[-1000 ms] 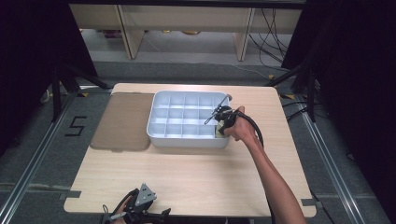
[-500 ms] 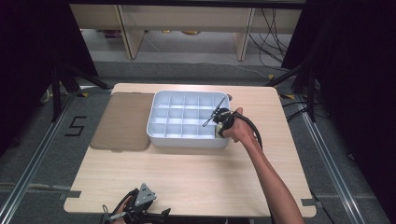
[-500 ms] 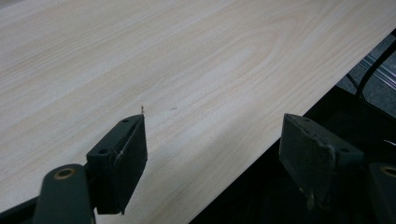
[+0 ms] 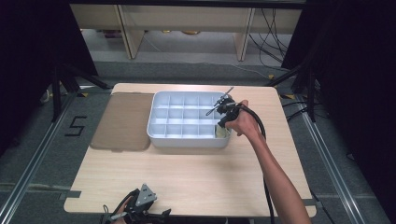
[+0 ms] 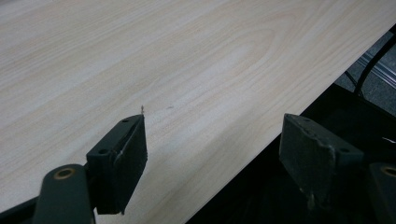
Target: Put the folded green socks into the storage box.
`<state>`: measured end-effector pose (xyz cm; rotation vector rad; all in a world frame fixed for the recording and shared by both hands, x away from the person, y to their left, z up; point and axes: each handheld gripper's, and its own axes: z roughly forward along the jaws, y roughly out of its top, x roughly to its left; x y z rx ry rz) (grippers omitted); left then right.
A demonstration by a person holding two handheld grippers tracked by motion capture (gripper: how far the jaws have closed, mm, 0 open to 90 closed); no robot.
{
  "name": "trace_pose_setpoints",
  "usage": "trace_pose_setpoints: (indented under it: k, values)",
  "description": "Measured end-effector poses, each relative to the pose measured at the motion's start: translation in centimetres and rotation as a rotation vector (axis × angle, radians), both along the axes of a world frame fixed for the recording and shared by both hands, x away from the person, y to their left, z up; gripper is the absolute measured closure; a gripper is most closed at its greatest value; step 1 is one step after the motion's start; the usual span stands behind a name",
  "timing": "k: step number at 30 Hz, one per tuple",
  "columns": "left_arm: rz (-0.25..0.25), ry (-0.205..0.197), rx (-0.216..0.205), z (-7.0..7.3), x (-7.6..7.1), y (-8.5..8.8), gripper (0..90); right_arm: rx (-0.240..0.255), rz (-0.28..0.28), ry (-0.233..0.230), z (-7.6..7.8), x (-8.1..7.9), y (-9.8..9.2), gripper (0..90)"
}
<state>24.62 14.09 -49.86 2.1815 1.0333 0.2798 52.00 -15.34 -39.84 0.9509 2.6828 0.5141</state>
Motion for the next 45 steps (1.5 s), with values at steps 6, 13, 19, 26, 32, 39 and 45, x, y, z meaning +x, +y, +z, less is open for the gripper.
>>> trace_pose_setpoints:
  k: [6,13,19,26,32,39,45]
  values:
    - [0.001,0.000,-0.001,0.0,0.0,0.0,22.6,-0.039,-0.012,0.041,-1.5,0.3,0.3,85.6]
    - [0.002,0.000,-0.006,0.0,0.0,0.0,22.7,-0.083,0.005,0.073,-3.4,0.4,1.3,86.9]
    - [-0.016,0.005,0.007,0.1,-0.1,0.2,22.7,-0.124,0.010,0.096,-4.3,0.6,2.1,86.9]
    - [-0.014,0.007,0.005,0.1,0.0,0.1,22.6,-0.062,-0.003,0.089,-3.5,0.5,1.5,84.0]
    - [-0.016,0.004,0.008,0.2,0.0,0.1,22.6,-0.017,-0.009,0.056,-2.1,0.1,0.8,79.1]
    - [-0.025,-0.007,0.012,0.2,0.1,0.3,22.7,0.033,-0.035,0.020,-0.7,-0.2,-0.1,73.8]
    - [-0.003,-0.001,0.004,0.0,0.1,0.2,22.7,0.079,-0.046,0.007,0.2,-0.6,-0.7,65.2]
